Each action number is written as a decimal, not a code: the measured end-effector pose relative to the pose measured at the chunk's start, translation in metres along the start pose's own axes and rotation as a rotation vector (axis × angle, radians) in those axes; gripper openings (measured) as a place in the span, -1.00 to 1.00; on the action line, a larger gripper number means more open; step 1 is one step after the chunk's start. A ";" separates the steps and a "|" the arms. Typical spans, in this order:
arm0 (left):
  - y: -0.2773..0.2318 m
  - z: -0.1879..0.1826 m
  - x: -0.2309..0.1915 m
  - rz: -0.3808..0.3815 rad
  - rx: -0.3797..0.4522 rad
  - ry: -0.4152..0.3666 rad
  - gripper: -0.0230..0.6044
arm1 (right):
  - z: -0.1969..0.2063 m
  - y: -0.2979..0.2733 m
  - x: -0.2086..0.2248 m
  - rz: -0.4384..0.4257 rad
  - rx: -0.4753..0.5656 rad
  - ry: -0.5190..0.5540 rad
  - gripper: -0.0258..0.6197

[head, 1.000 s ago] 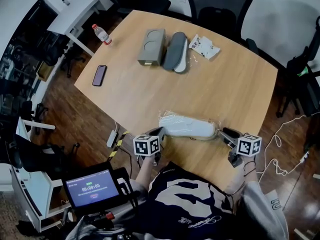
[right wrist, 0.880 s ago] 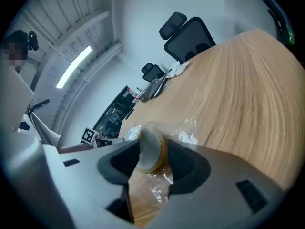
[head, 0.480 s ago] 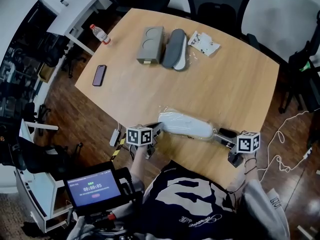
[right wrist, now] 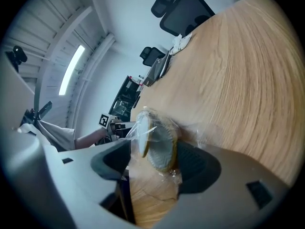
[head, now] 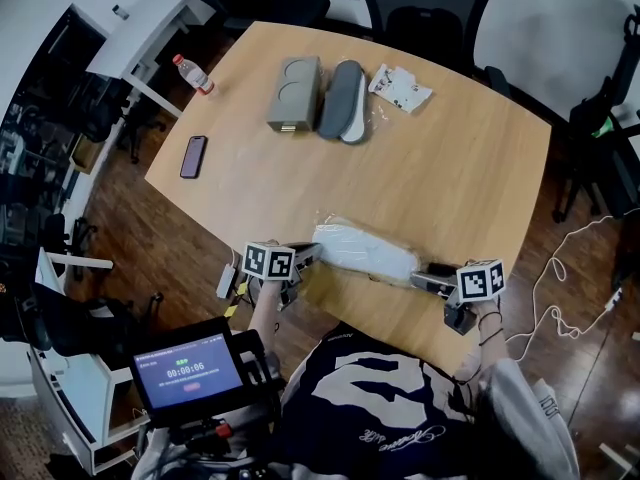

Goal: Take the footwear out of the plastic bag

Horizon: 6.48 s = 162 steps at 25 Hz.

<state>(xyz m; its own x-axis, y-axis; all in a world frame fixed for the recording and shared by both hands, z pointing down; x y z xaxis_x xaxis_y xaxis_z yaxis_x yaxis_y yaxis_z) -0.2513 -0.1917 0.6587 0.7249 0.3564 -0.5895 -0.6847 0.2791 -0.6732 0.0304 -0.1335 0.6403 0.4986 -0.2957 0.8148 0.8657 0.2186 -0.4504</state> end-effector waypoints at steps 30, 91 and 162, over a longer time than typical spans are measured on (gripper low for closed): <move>0.002 -0.006 0.001 -0.176 0.112 -0.119 -0.92 | 0.003 0.046 -0.008 0.147 0.073 0.015 -0.71; -0.100 0.001 0.107 -0.563 0.074 -0.395 -0.92 | 0.017 0.268 -0.065 0.549 0.467 0.202 -0.77; 0.010 0.114 0.310 -0.062 0.564 -0.238 -0.91 | 0.094 0.100 -0.090 0.242 0.182 0.432 -0.96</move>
<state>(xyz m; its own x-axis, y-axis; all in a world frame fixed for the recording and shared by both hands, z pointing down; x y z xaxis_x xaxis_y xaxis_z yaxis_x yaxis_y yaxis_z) -0.0425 0.0233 0.5202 0.7724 0.4956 -0.3973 -0.6234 0.7114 -0.3244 0.0677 0.0025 0.5567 0.6893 -0.5647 0.4538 0.7211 0.4745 -0.5048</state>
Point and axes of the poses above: the fingertips, and each gripper's own axes: y backward along the fingers, x to its right, z out of its underside, the point moved 3 cm from there along y, backward along the fingers, and after that the axes turned 1 degree about y, right-handed, at the moved point
